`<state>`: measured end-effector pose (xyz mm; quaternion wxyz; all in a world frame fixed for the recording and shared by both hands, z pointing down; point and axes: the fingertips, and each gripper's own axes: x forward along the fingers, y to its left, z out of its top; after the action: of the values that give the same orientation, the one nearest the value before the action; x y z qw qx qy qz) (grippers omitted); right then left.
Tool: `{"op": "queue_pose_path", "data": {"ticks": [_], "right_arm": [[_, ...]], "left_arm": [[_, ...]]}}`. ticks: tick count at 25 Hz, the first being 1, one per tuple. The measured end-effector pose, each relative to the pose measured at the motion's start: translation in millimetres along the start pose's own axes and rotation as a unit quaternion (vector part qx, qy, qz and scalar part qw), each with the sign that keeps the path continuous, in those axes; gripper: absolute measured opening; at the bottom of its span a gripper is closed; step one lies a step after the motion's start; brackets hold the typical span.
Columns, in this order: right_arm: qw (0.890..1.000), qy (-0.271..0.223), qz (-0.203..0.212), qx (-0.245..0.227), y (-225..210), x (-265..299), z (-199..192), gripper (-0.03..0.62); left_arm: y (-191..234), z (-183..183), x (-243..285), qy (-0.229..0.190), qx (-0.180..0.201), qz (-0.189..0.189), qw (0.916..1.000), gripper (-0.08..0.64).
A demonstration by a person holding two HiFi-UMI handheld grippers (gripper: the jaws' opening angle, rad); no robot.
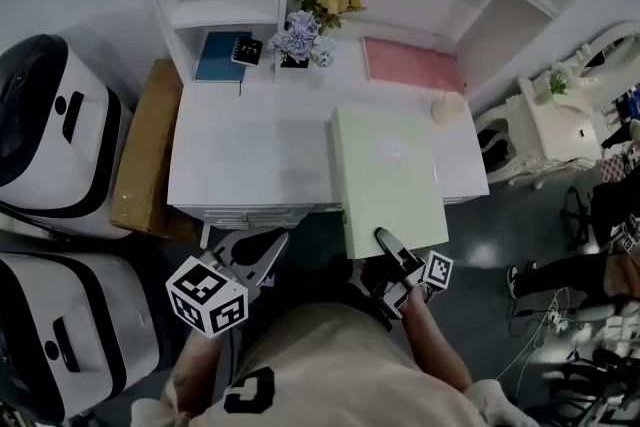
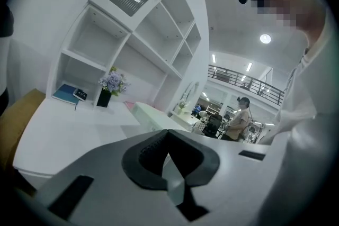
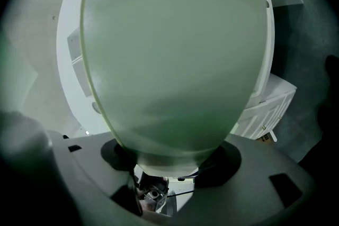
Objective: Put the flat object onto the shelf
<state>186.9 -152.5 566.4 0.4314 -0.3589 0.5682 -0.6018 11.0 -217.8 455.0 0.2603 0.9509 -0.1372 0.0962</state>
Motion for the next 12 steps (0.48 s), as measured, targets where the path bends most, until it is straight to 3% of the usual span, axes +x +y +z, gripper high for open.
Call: {"op": "queue_pose_path", "data": {"ticks": [7,12], "right_arm": [[0.999,-0.001,0.039,-0.006,30.7,3.0,14.1,0.292],[0.999,0.016,0.043,-0.012,47.9,-4.7,23.5,0.293]], "left_arm": [[-20.9,-3.8,24.1,0.020,0.011,-0.016,0.9996,0.014],[-46.3,4.9,43.8,0.020,0.028,-0.013,0.9993,0.014]]}}
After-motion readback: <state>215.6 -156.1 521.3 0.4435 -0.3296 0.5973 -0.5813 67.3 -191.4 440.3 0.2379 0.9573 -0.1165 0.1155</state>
